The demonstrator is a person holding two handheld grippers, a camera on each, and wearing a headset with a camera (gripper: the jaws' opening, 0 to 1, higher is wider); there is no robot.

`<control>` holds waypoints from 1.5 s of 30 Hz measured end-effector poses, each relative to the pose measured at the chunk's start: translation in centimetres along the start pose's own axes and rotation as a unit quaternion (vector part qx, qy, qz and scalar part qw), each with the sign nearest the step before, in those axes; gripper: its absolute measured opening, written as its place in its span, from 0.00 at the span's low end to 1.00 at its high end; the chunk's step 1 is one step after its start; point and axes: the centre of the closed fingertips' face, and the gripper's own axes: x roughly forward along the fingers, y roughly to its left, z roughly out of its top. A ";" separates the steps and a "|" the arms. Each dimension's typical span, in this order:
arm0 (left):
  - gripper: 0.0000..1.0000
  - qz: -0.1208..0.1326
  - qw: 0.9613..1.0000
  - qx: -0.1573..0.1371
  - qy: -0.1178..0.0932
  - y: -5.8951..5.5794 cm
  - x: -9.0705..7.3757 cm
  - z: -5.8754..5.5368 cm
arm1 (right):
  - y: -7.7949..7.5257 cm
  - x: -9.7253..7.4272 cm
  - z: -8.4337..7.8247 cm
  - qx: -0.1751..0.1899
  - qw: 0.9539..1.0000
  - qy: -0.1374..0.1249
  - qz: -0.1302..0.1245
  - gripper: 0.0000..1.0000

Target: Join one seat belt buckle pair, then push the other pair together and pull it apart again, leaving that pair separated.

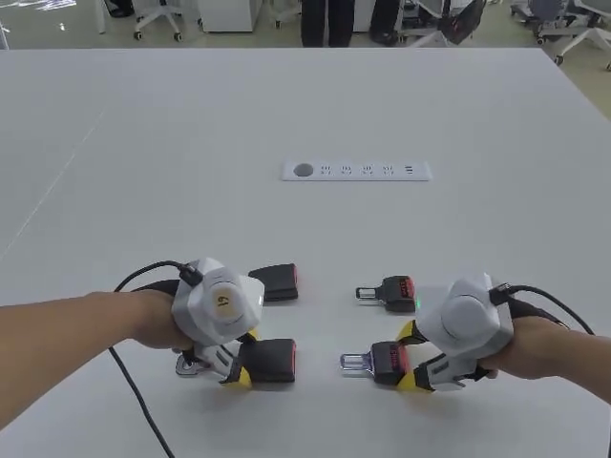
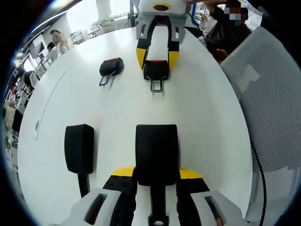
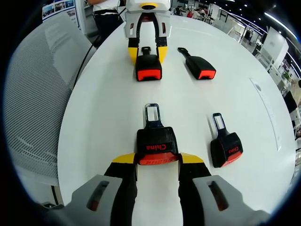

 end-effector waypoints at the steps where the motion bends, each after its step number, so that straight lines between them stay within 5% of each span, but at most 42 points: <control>1: 0.33 0.000 1.000 -0.001 0.000 0.0 0.0 -0.1 | 0.0 0.0 0.0 -0.001 1.000 0.000 0.000 0.32; 20: 0.39 0.006 1.000 0.007 0.006 -0.2 -0.1 0.0 | 0.0 -0.3 -0.1 -0.022 1.000 0.004 -0.009 0.41; 45: 0.45 0.039 0.997 -0.051 -0.035 1.0 -3.9 0.3 | -2.2 -3.9 1.9 -0.003 0.999 -0.032 -0.041 0.58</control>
